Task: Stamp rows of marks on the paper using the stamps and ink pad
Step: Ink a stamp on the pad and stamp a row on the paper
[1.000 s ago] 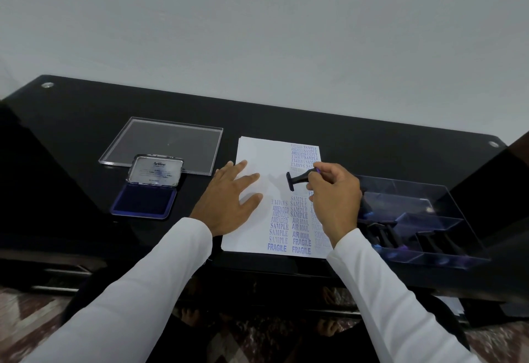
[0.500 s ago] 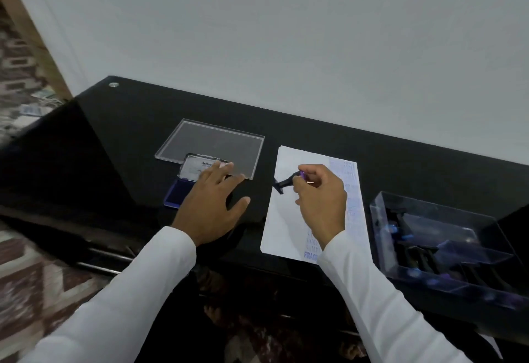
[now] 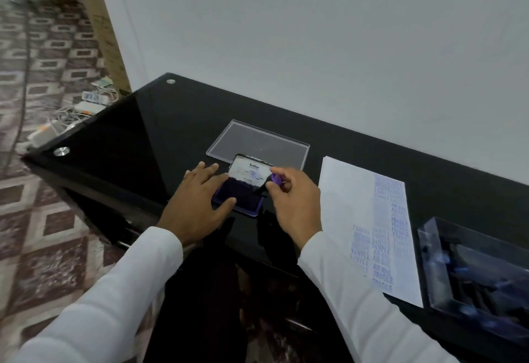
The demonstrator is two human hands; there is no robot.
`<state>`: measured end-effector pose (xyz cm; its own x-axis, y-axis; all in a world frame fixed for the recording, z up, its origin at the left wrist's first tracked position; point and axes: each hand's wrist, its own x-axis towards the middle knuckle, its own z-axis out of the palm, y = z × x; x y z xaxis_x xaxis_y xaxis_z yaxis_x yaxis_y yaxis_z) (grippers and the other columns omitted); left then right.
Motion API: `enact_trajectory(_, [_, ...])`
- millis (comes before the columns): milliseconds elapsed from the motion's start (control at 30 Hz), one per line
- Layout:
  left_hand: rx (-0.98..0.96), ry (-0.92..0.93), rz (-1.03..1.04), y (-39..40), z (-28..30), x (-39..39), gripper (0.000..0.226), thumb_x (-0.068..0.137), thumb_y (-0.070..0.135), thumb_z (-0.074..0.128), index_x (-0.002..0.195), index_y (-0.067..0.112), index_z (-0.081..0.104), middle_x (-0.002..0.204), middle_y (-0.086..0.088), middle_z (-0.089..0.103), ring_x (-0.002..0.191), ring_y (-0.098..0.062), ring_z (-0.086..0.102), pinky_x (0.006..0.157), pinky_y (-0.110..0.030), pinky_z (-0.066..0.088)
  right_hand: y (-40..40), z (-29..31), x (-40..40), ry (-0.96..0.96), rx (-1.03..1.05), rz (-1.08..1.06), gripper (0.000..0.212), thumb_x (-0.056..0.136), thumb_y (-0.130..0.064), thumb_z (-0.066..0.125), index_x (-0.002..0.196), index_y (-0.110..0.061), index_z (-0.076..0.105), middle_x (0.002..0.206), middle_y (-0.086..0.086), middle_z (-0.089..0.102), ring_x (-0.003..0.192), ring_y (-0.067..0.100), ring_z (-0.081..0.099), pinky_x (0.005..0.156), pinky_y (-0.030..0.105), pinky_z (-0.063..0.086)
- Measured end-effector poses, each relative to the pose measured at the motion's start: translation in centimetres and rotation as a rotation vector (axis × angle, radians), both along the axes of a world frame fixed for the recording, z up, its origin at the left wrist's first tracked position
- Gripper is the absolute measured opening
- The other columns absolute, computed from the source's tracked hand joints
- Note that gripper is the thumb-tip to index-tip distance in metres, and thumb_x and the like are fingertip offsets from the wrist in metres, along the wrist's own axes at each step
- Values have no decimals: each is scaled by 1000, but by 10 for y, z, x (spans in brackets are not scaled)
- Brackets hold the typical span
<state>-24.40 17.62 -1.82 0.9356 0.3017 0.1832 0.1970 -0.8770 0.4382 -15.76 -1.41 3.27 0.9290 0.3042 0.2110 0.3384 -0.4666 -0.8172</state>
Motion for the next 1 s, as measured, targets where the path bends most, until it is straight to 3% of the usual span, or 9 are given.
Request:
enact_trajectory(133, [15,29,11,11,-7,-6,69,91,60,54,151,26,42,162,-1,32,153,-23,15,125,-45,12,15,2,-6,-93,-93,75,29,90,-17,71,119,-19,69,113,-2,65,100,14,63,94,21,50])
enact_trajectory(300, [21,42,-17,18,-17,-8,78,84,66,43,150,25,44,161,-2,33,153,-25,17,123,-44,9,29,3,-8,-131,-195,162,28,93,-20,68,121,-19,67,120,-1,63,106,14,61,98,31,52])
enact_trajectory(467, [101,62,20,17,-25,-6,75,87,66,41,151,28,41,163,-1,29,154,-23,14,123,-44,1,38,5,-7,-139,-301,223,31,95,-22,65,126,-20,65,126,0,61,114,15,57,101,26,44])
enact_trajectory(1000, [151,38,52,15,-31,-6,76,86,71,30,149,30,44,162,0,32,153,-22,18,125,-46,6,50,3,2,-193,-419,271,30,95,-22,64,124,-18,67,121,4,61,105,18,59,94,26,47])
